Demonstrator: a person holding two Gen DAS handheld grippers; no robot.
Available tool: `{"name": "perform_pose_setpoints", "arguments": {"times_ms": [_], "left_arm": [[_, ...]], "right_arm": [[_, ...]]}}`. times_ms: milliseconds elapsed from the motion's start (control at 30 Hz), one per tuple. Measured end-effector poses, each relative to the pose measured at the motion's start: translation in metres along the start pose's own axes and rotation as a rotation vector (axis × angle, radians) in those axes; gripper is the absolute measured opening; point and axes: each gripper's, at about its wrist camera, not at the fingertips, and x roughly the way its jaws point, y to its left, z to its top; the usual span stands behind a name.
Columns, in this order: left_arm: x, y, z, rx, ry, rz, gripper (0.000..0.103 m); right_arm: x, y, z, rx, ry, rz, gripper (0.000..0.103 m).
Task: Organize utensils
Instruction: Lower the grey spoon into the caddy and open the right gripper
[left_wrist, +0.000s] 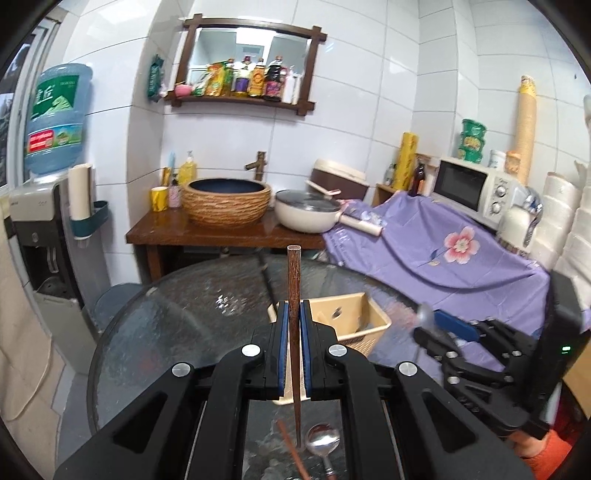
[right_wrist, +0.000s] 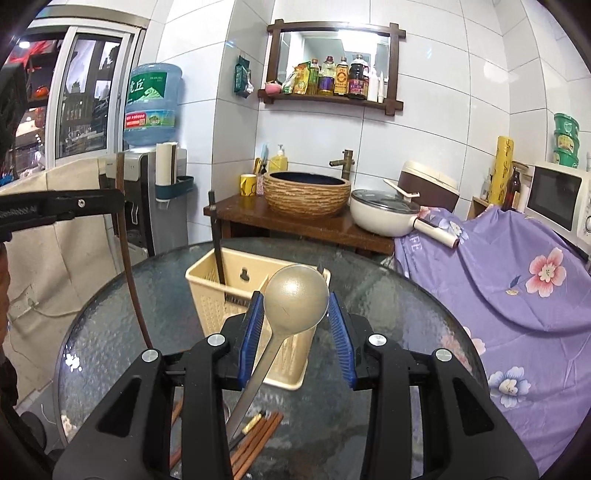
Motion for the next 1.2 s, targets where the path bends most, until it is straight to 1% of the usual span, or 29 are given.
{"name": "perform_pose_setpoints", "arguments": {"times_ms": [133, 233, 367, 467, 567, 733, 933, 1200], "left_arm": [[-0.003, -0.010, 0.026, 0.014, -0.018, -0.039, 0.007], [-0.006, -0.017, 0.044, 0.024, -0.050, -0.045, 0.007], [-0.011, -0.022, 0.079, 0.009, -0.118, -0.035, 0.007], [-0.009, -0.025, 0.098, 0.000, -0.161, -0.005, 0.007], [0.005, -0.025, 0.108, -0.008, -0.160, 0.024, 0.007], [0.028, -0.020, 0.099, -0.019, -0.152, 0.070, 0.007], [0.054, -0.010, 0.067, -0.047, -0.084, 0.056, 0.007], [0.068, -0.009, 0.035, -0.051, -0.024, 0.032, 0.007]], "right_arm": [[0.005, -0.006, 0.025, 0.003, -0.034, -0.016, 0.037], [0.007, -0.010, 0.044, 0.002, -0.062, -0.033, 0.037], [0.015, -0.013, 0.077, -0.015, -0.104, -0.080, 0.037], [0.022, -0.015, 0.093, -0.021, -0.125, -0.113, 0.037], [0.033, -0.016, 0.101, -0.043, -0.143, -0.156, 0.037], [0.054, -0.017, 0.095, -0.059, -0.152, -0.197, 0.037], [0.068, -0.013, 0.070, -0.072, -0.129, -0.204, 0.037], [0.074, -0.002, 0.034, -0.104, -0.114, -0.212, 0.037]]}}
